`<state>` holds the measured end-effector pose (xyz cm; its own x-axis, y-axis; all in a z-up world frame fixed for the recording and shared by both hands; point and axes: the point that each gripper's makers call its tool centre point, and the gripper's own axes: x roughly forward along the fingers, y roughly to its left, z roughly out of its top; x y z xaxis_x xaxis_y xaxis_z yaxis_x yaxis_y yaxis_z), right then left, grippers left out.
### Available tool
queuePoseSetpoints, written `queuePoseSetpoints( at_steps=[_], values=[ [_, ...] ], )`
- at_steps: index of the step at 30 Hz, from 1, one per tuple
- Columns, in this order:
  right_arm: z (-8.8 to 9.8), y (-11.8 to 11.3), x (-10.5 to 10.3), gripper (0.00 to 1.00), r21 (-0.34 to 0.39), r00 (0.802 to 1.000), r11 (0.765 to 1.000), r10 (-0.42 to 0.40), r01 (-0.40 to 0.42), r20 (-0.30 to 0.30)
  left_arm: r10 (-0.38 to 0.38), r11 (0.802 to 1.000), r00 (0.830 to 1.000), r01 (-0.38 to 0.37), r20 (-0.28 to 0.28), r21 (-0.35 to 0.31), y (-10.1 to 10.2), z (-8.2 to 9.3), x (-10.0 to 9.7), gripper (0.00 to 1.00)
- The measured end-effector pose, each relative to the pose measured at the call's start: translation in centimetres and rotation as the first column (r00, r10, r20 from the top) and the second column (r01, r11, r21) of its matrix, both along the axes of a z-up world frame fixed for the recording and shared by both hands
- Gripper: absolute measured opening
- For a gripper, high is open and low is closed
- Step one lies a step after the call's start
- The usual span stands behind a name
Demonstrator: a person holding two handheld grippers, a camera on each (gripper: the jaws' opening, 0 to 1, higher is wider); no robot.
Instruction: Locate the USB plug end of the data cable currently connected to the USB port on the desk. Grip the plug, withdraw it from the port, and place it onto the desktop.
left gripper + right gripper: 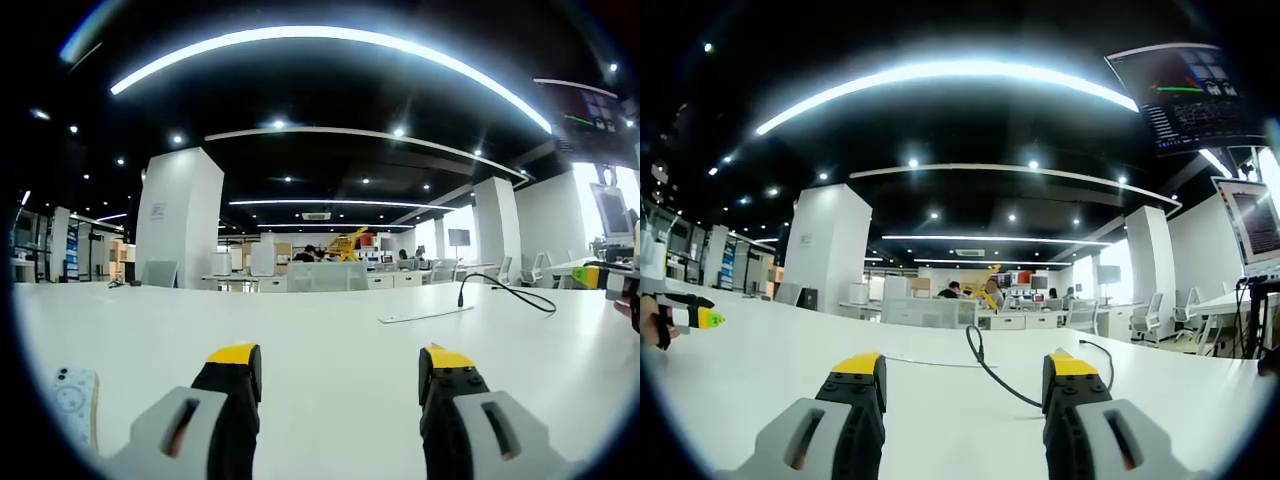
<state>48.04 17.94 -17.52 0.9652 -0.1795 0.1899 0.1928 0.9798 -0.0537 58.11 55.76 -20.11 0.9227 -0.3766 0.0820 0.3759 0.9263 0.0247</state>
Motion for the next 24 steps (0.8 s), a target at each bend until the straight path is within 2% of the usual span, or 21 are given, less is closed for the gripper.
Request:
queuePoseSetpoints(
  at_steps=[24],
  values=[
    [0.02, -0.22, 0.18, 0.65, 0.006, 1.000, 1.000, -0.005, 0.005, 0.000, 0.000, 1.000, 1.000, 0.000, 0.003, -0.005, -0.05, 0.15, 0.23, 0.63]
  ],
)
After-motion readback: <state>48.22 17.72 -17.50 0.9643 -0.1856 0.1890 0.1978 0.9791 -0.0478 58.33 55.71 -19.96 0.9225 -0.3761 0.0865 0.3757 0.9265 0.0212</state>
